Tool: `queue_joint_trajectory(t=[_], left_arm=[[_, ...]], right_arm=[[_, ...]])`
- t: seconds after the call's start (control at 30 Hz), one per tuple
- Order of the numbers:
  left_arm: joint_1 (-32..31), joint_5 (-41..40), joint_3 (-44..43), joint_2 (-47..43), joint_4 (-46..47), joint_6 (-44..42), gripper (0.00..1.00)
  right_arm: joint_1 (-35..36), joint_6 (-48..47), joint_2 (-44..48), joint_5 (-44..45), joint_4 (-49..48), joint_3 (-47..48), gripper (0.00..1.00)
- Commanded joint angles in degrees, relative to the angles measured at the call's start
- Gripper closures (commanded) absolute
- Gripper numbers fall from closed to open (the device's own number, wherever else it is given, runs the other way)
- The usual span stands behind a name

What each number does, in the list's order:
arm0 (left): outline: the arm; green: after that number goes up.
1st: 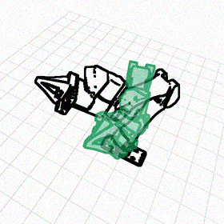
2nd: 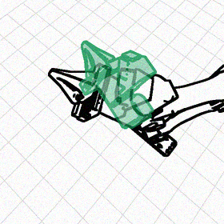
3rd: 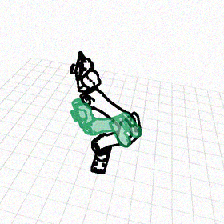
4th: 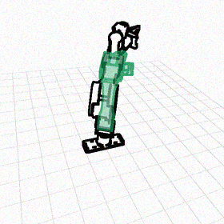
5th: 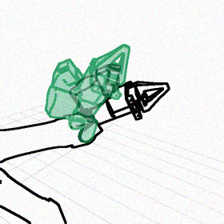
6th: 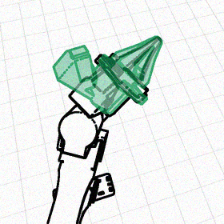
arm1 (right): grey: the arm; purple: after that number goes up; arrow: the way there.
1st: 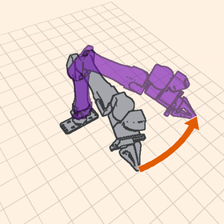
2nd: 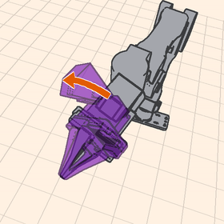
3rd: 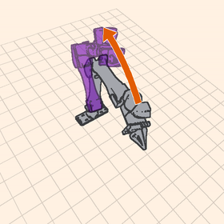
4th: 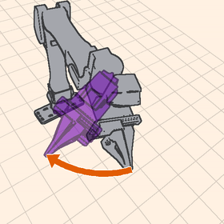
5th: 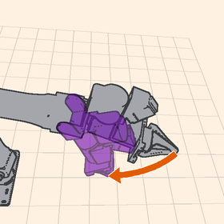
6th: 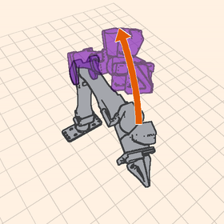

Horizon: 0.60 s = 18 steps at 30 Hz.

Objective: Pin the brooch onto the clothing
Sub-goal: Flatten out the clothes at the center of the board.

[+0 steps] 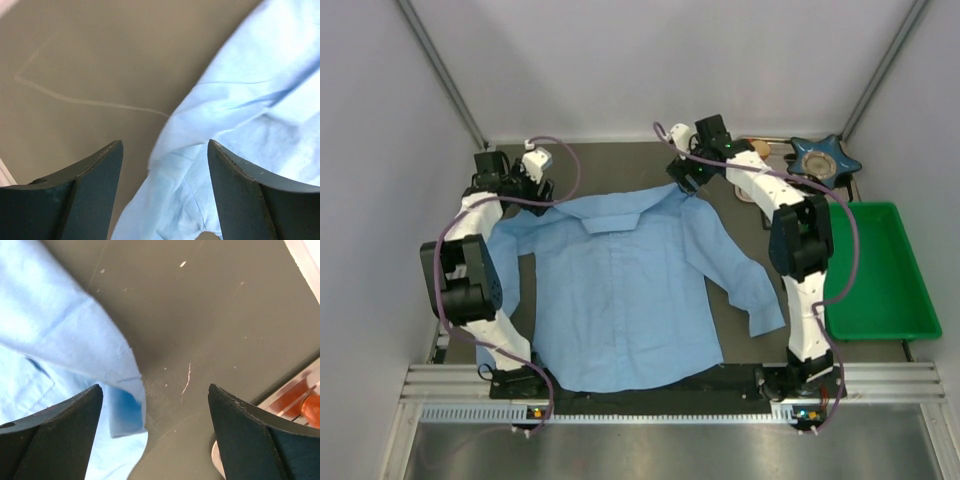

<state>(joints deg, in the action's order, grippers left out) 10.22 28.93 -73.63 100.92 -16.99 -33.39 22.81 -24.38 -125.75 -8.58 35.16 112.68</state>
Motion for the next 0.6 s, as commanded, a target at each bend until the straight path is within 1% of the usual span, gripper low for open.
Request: queue_joint_trajectory(t=[0.0,0.03,0.07,0.1,0.13,0.17,0.2,0.27,0.3,0.33,0.37,0.4,0.43,0.5,0.57], left_arm=[[-0.02,17.44,1.64,-5.12,-2.41,-22.35,0.27],[-0.11,18.87,1.9,-5.38,-4.87,-25.9,0.27],[-0.11,20.1,2.78,-5.91,-5.06,-28.38,0.28],[-0.11,21.86,3.05,-6.09,-4.81,-30.84,0.28],[-0.11,22.83,3.05,-6.09,-5.59,-32.08,0.29],[-0.02,23.62,2.53,-5.66,-6.9,-33.83,0.29],[-0.02,24.59,2.17,-5.3,-9.09,-40.98,0.29],[-0.28,26.44,2.34,-4.43,-17.59,-51.72,0.29],[-0.46,26.53,2.87,-4.33,-17.98,-56.91,0.3],[-0.64,26.62,3.48,-4.16,-17.29,-57.66,0.32],[-0.73,26.62,4.18,-3.55,-16.85,-58.97,0.33],[-0.64,26.45,4.45,-3.19,-17.02,-62.47,0.35],[-0.64,26.18,4.63,-2.76,-17.19,-64.33,0.37],[-0.73,25.83,5.51,-2.14,-15.89,-67.76,0.41],[-0.99,25.74,6.47,-1.87,-14.48,-69.09,0.45]], right_arm=[[2.06,-17.07,7.62,-6.7,-1.23,-4.39,0.15],[2.5,-19.45,8.32,-7.06,-1.93,-5.79,0.15],[2.94,-23.22,8.85,-7.5,-2.63,-8.16,0.15],[3.55,-24.82,9.47,-8.81,-4.29,-9.31,0.16],[3.73,-26.06,10.61,-9.78,-5.09,-10.37,0.16],[3.91,-29.37,11.05,-11.1,-5.45,-12.29,0.17],[4.35,-31.15,11.75,-13.37,-6.15,-13.36,0.18],[4.96,-35.71,13.51,-14.62,-11.14,-17.73,0.2],[5.57,-36.78,13.95,-15.06,-13.25,-19.24,0.22],[6.02,-37.66,14.31,-15.24,-17.36,-20.56,0.28],[6.28,-39.76,14.57,-15.59,-18.79,-22.49,0.3],[6.46,-40.91,14.49,-16.29,-19.68,-23.12,0.32],[6.89,-42.05,14.48,-16.56,-20.56,-23.56,0.37],[7.51,-44.25,13.96,-16.47,-23.98,-25.05,0.4],[8.3,-46.18,13.69,-16.21,-25.48,-25.76,0.41]])
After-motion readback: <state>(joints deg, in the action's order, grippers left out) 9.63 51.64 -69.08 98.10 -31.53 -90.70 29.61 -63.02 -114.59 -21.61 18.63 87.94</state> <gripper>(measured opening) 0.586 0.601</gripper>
